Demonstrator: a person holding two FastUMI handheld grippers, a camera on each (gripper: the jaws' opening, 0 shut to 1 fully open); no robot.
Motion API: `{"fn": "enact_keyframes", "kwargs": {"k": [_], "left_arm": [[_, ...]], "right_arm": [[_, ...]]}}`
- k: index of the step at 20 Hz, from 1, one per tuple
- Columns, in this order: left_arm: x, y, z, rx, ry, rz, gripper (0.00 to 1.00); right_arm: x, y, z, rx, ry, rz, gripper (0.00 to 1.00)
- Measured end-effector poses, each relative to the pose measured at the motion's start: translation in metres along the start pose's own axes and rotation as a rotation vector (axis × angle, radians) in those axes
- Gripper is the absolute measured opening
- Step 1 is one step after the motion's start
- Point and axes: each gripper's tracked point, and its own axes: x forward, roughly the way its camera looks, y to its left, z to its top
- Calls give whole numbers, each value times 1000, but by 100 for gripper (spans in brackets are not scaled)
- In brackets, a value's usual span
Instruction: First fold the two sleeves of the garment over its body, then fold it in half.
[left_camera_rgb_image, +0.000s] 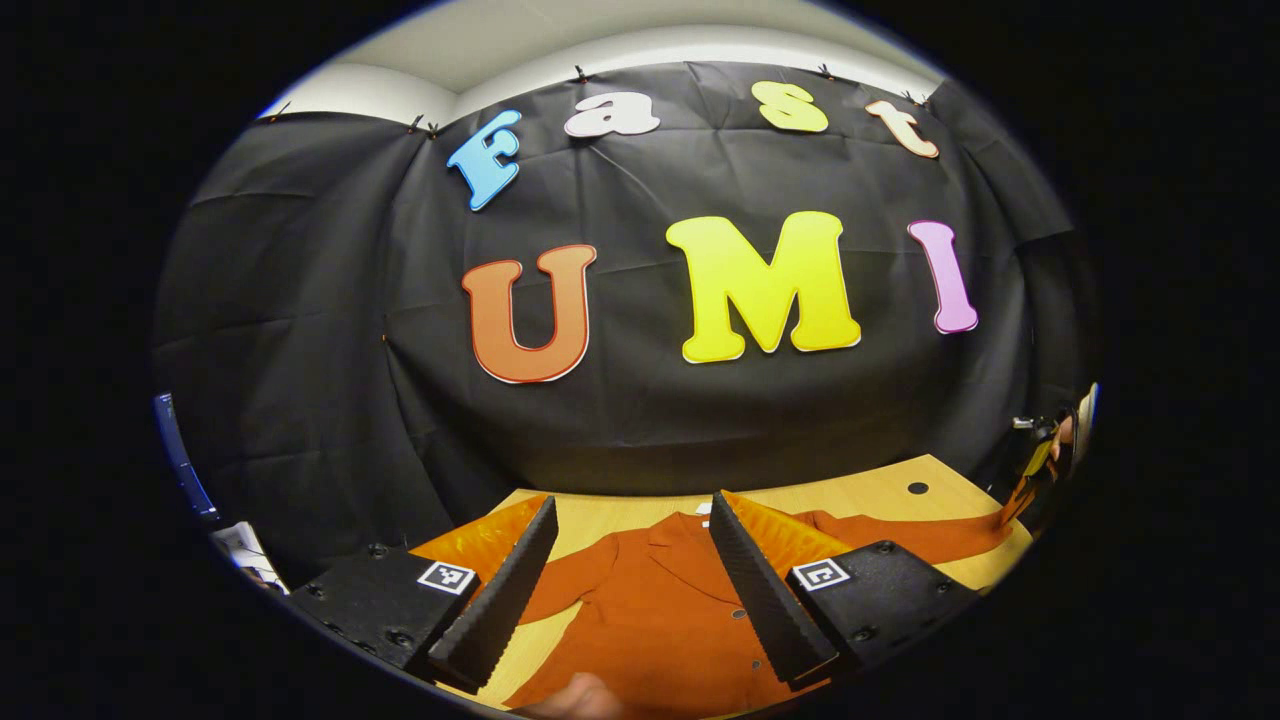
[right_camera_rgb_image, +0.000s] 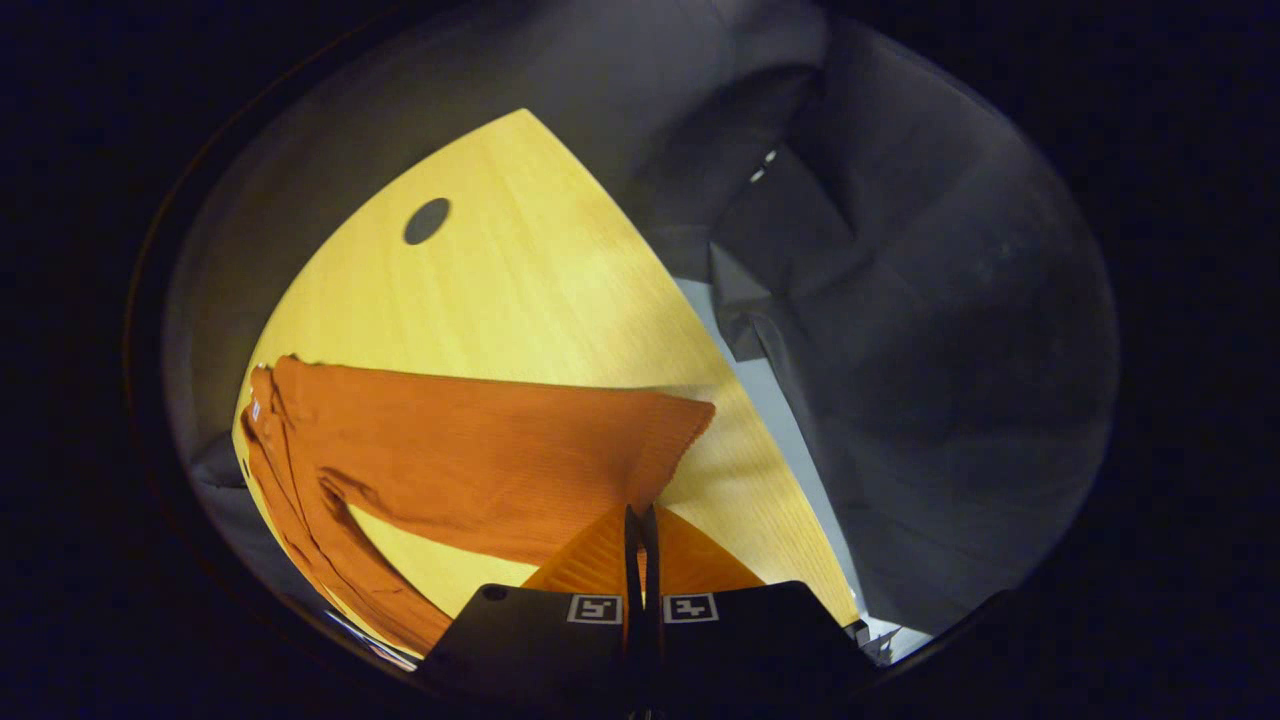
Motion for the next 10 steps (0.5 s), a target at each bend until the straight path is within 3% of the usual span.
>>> {"fn": "enact_keyframes", "kwargs": {"k": [4,10], "left_arm": [[4,28,-2,-13,-23,9,99],[12,78,-14,-31,-27,27,99]], "right_arm": [[-48,78,2,-76,-80,99,0],[-124,252,-30,-259,-162,287,0]]}}
